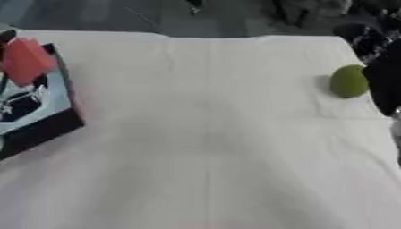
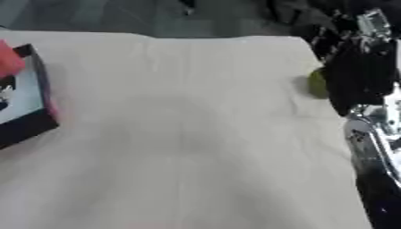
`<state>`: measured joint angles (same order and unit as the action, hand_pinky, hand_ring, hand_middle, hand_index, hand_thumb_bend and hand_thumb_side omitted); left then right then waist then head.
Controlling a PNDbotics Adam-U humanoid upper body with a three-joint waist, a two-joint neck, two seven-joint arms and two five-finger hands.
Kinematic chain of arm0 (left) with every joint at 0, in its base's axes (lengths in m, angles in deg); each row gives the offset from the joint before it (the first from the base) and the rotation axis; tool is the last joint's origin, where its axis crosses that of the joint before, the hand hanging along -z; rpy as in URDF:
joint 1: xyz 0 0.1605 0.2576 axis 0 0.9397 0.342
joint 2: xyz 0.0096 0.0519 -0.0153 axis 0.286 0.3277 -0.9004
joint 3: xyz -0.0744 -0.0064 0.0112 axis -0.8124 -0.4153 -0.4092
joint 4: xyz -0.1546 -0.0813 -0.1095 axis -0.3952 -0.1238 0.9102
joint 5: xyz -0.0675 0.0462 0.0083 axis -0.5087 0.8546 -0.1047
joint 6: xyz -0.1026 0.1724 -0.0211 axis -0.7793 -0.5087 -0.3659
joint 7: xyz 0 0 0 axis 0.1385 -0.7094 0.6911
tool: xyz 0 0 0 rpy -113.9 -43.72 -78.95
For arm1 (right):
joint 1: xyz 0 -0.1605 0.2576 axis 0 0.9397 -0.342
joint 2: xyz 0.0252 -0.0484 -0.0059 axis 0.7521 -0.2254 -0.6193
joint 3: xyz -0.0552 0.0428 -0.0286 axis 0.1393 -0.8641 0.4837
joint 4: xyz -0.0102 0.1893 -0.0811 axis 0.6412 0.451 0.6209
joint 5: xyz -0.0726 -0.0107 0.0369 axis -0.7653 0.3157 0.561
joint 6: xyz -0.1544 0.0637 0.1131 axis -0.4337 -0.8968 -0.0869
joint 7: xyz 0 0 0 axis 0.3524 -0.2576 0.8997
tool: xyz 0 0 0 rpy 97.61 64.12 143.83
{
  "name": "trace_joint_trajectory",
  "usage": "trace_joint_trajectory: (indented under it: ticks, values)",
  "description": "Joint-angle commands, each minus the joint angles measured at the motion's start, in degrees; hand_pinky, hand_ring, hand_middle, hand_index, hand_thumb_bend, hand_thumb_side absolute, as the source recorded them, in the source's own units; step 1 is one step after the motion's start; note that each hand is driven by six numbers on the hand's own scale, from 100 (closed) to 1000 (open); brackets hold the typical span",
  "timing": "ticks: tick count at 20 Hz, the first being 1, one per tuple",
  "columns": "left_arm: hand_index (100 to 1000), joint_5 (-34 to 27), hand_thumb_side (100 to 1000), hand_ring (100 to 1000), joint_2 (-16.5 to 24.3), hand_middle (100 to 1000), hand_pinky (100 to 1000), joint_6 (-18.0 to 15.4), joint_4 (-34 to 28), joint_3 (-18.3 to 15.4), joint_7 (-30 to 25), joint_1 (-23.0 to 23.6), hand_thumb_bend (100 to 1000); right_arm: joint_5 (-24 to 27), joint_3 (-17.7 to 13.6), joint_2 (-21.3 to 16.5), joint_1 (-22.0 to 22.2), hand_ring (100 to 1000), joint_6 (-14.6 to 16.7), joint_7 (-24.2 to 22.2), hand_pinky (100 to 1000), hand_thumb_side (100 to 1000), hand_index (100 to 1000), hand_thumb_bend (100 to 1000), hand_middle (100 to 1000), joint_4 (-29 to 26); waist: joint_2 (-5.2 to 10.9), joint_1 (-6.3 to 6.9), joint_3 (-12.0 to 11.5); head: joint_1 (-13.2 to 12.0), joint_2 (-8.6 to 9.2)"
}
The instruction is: Pick up the objects with one hand, pass them to the other hand, and then place them into the box on the other side of the table.
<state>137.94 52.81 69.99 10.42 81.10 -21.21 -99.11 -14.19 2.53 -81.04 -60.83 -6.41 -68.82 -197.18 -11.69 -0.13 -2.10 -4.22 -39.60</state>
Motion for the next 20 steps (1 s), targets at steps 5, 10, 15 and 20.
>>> trace_joint_trajectory:
  ticks: [5, 10, 15, 20]
  values:
    - [1000, -6.3, 933, 372, 5.3, 840, 560, -4.8, 6.8, -3.2, -4.5, -2.3, 325, -1.2, 0.2, -0.7, -0.2, 644, 0.5, -1.8, 915, 801, 883, 100, 851, -1.2, 1.39, 0.57, 0.0, -1.0, 0.54]
    - [991, -11.9, 870, 367, 4.6, 802, 584, -6.4, -2.6, -4.3, -4.5, -1.6, 210, -2.4, -0.6, -1.4, -0.1, 637, 1.5, -3.4, 912, 780, 885, 100, 848, -1.2, 1.31, 0.63, -0.3, 1.8, -0.91]
    - [973, -20.3, 741, 373, 0.7, 787, 592, -11.8, -26.1, -3.7, -3.0, 1.9, 100, -11.6, -5.7, -8.0, 4.7, 666, 14.0, -7.4, 911, 739, 902, 100, 885, -1.2, 0.8, 0.21, -1.6, 14.2, -4.17]
    - [977, -31.3, 735, 366, -4.8, 774, 590, -24.1, -40.3, -0.5, -6.2, 3.8, 100, -17.0, -10.9, -15.2, 10.2, 668, 19.9, -3.7, 910, 748, 903, 100, 890, -0.1, -0.61, 0.26, -4.3, 27.1, -4.2]
